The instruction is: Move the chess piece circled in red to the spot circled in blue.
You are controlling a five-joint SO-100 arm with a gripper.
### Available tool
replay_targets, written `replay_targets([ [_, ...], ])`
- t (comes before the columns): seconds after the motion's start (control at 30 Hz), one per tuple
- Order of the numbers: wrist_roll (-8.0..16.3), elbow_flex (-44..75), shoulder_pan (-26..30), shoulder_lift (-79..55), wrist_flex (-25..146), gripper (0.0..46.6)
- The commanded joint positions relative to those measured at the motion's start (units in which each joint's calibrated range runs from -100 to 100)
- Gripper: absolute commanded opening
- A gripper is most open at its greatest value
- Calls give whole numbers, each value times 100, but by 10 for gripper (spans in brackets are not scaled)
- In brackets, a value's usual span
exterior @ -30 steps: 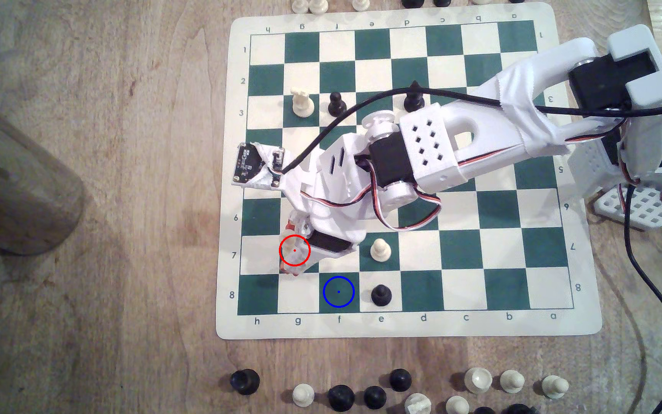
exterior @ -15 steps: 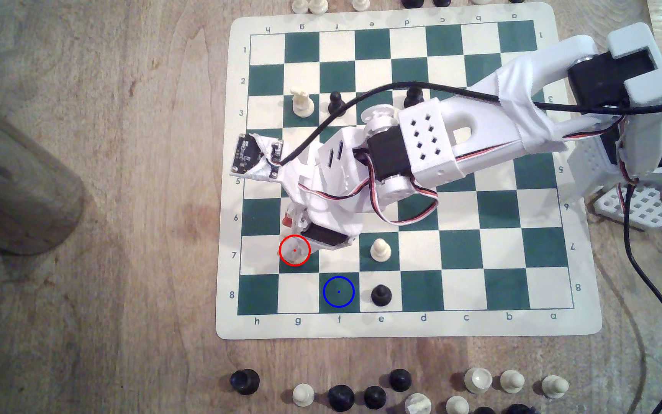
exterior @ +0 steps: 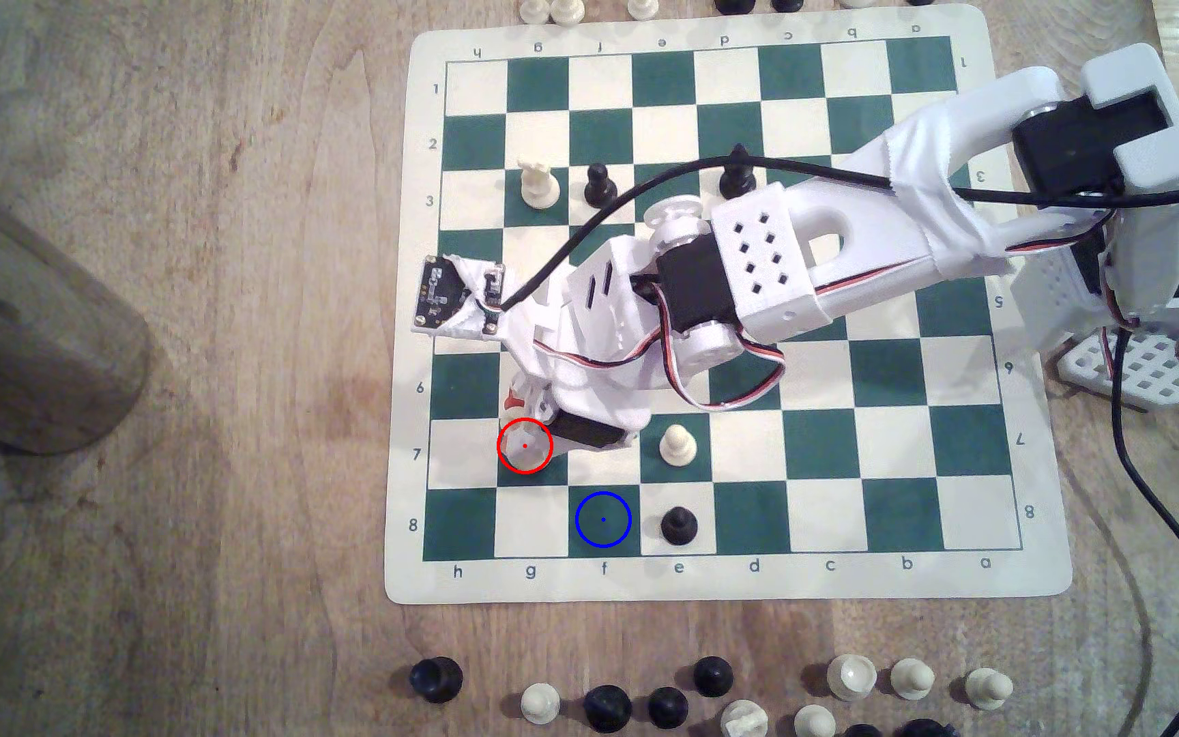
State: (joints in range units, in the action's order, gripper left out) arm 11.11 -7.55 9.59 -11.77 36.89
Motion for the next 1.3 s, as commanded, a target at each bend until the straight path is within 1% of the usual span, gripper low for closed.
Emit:
replay_targets([
  [0.0,-34,338,-63,1109,-36,3],
  [0.2,-34,428,-63,1610,275,3],
  [0.4,-34,-524,461,2349,299,3],
  [0.43,-15,-814,633,2510,242,3],
  [0.6,20,-1240,915,2739,168,3],
  [0.7,15,-1367,930,2705,103,3],
  [0.93,0,-1684,821,2069,-471,3],
  [1.27,20,-1929,883,1890,-561,3],
])
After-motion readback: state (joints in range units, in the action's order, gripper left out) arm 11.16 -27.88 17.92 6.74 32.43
